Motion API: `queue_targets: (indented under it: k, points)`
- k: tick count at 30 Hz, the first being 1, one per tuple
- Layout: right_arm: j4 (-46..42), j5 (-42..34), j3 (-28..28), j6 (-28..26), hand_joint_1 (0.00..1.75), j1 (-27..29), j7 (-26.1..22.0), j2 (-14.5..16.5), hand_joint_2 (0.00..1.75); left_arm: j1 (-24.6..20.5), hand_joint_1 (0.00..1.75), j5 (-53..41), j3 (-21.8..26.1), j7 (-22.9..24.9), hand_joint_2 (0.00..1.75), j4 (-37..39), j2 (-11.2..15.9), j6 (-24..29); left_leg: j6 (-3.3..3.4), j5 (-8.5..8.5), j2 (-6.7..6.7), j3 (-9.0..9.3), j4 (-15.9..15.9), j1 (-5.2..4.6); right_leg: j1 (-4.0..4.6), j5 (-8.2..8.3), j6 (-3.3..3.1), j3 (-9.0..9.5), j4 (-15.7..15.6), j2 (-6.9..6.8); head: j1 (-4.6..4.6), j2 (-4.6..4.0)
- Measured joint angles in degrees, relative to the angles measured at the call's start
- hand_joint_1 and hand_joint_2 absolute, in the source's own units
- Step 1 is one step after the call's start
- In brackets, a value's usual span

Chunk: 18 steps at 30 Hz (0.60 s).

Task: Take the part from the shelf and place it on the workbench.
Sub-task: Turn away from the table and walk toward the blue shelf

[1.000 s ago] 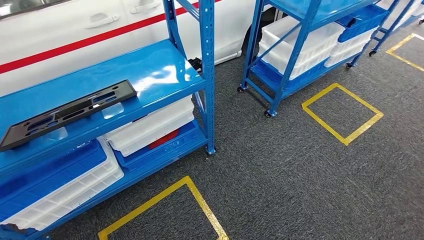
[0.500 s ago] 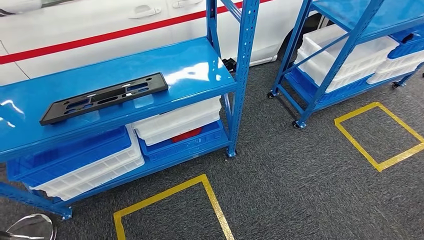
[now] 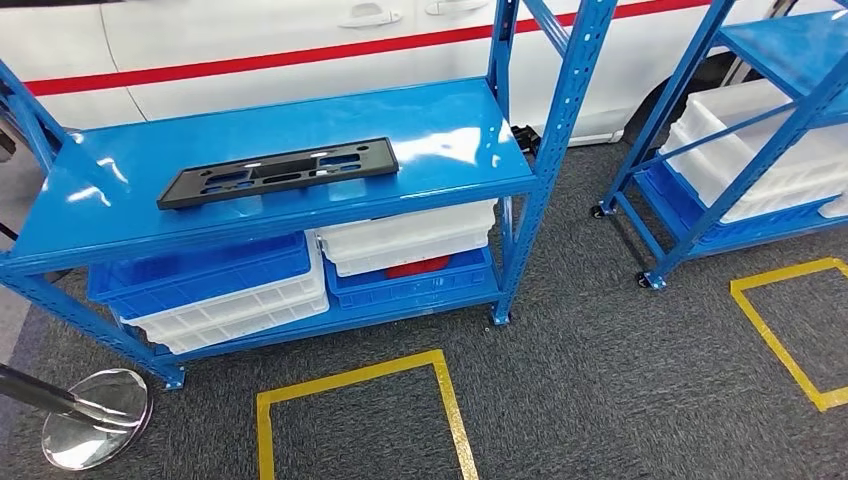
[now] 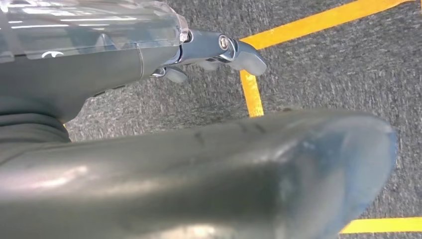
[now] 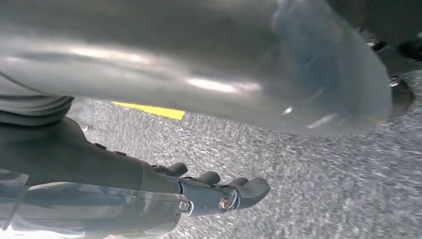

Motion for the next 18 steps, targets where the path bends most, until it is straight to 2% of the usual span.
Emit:
queue_targets:
  k: [1,2,3,5,6,7,8,9,10,12,13,16,18]
  points:
    - [0.0,0.0,0.0,0.0,0.00,-0.2,0.0,0.0,0.00,0.1,0.00,0.0,0.0,0.0,0.00,0.0,0.0,0.0,0.20,0.27,-0.65,0.24,-0.5,0.16,-0.06,-0.17,0.32,0.28,0.0,0.08,0.01,0.00]
    - [0.0,0.0,0.0,0.0,0.00,-0.2,0.0,0.0,0.00,0.1,0.00,0.0,0.0,0.0,0.00,0.0,-0.1,0.0,0.45,0.57,-1.31,0.53,-1.0,0.38,-0.12,-0.79,0.64,0.22,0.6,1.14,0.01,0.00]
    - [0.0,0.0,0.0,0.0,0.00,-0.2,0.0,-0.1,0.00,0.1,0.00,0.0,0.0,0.1,0.00,0.0,-0.1,0.0,0.67,0.94,-1.99,0.75,-1.4,0.63,-0.23,-2.04,0.95,-0.42,2.3,2.78,0.01,0.00]
    - [0.0,0.0,0.0,0.0,0.00,-0.1,0.0,-0.1,0.00,-0.1,0.00,0.0,0.0,0.2,0.00,0.0,-0.2,0.0,0.96,1.33,-3.36,0.74,-1.7,0.84,-0.61,-5.73,1.37,-3.65,9.2,6.22,0.01,0.00]
    - [0.0,-0.1,-0.1,0.0,0.00,0.0,0.0,-0.1,0.00,-0.1,0.00,0.1,0.0,0.2,0.00,0.0,-0.2,0.0,1.03,1.41,-4.12,0.63,-1.7,0.85,-0.76,-7.09,1.53,-5.46,12.7,6.88,0.01,0.00]
    - [0.0,-0.1,-0.1,-0.1,0.00,0.1,0.0,-0.1,0.00,-0.1,0.00,0.1,0.0,0.3,0.00,0.0,-0.2,0.0,1.03,1.40,-4.76,0.58,-1.6,0.86,-0.89,-7.42,1.68,-6.68,14.9,7.13,0.01,0.00]
    - [0.0,-0.3,-0.2,-0.3,0.00,0.1,0.0,-0.1,0.00,-0.1,0.00,0.2,0.0,0.4,0.00,0.0,-0.2,0.0,0.99,1.33,-5.39,0.57,-1.4,0.89,-1.01,-6.51,1.82,-6.98,15.0,7.20,0.01,0.00]
    - [0.0,-0.5,-0.3,-0.4,0.00,0.2,0.2,-0.2,0.00,0.0,0.00,0.2,0.0,0.5,0.00,0.0,-0.2,0.0,0.88,1.20,-5.94,0.58,-1.2,0.95,-1.15,-4.54,1.92,-6.23,12.8,7.24,0.01,0.00]
    - [0.0,-0.9,-0.5,-0.5,0.00,0.2,0.6,-0.2,0.00,0.0,0.00,0.3,0.0,0.6,0.00,0.0,-0.2,0.0,0.69,0.99,-6.34,0.56,-0.8,1.01,-1.31,-2.11,2.00,-4.80,9.1,7.38,0.01,0.00]
    - [0.0,-1.7,-1.1,-0.3,0.00,0.0,1.4,-0.3,0.00,0.1,0.00,0.3,0.0,0.6,0.00,0.0,-0.2,0.0,0.07,0.50,-6.95,0.20,0.0,0.92,-1.44,0.80,1.84,-2.53,2.8,8.11,0.01,0.00]
    - [0.0,-2.0,-1.4,-0.2,0.00,-0.1,1.8,-0.3,0.00,0.0,0.00,0.3,0.0,0.7,0.00,0.0,-0.2,0.0,-0.27,0.35,-7.08,-0.05,0.3,0.84,-1.40,1.17,1.62,-2.17,1.4,8.42,0.01,0.00]
    - [0.0,-3.0,-2.3,-0.1,0.00,-0.2,3.4,-0.3,0.00,0.1,0.00,0.5,0.0,0.7,0.00,0.0,-0.2,0.0,-1.20,0.18,-7.20,-0.36,0.5,0.89,-1.23,1.20,0.54,-2.30,1.0,8.34,0.01,0.00]
    - [0.0,-3.7,-3.0,-0.3,0.00,-0.1,4.5,-0.3,0.87,0.2,0.00,0.6,0.0,0.8,0.00,0.0,-0.2,0.1,-1.75,-1.39,-6.13,-1.27,2.7,1.05,-1.37,1.40,-0.20,-2.21,0.7,7.94,0.01,0.00]
